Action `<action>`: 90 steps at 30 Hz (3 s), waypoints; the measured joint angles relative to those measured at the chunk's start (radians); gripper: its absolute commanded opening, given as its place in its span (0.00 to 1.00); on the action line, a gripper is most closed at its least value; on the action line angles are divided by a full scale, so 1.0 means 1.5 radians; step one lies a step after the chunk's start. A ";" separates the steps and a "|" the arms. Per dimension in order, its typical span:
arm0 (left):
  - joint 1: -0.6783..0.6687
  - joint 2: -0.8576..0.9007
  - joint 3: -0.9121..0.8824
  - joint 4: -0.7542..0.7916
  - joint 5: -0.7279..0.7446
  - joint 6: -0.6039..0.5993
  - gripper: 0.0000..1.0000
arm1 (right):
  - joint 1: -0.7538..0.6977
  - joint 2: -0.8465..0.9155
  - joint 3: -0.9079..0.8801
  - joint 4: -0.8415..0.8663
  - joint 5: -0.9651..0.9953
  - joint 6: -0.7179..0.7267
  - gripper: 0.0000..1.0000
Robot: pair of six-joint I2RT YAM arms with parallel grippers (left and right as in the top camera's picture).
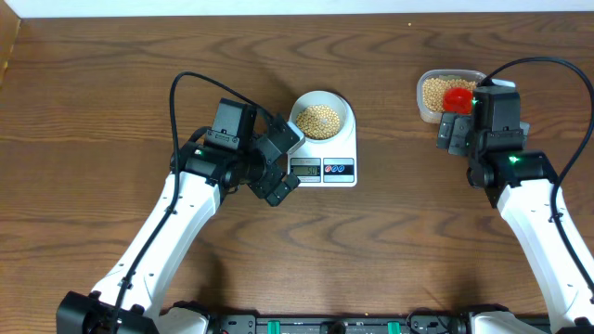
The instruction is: Scoop item into bowl and weigh 50g on scale
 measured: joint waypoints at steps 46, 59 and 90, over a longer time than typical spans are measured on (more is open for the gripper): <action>0.000 0.000 0.000 -0.015 0.000 0.000 0.98 | 0.000 0.000 0.000 0.000 0.000 0.000 0.99; 0.000 0.000 0.000 -0.025 0.000 0.000 0.98 | 0.000 0.000 0.000 0.000 0.000 0.000 0.99; -0.007 0.000 0.000 0.001 -0.016 -0.273 0.98 | 0.000 0.000 0.000 0.000 0.000 0.000 0.99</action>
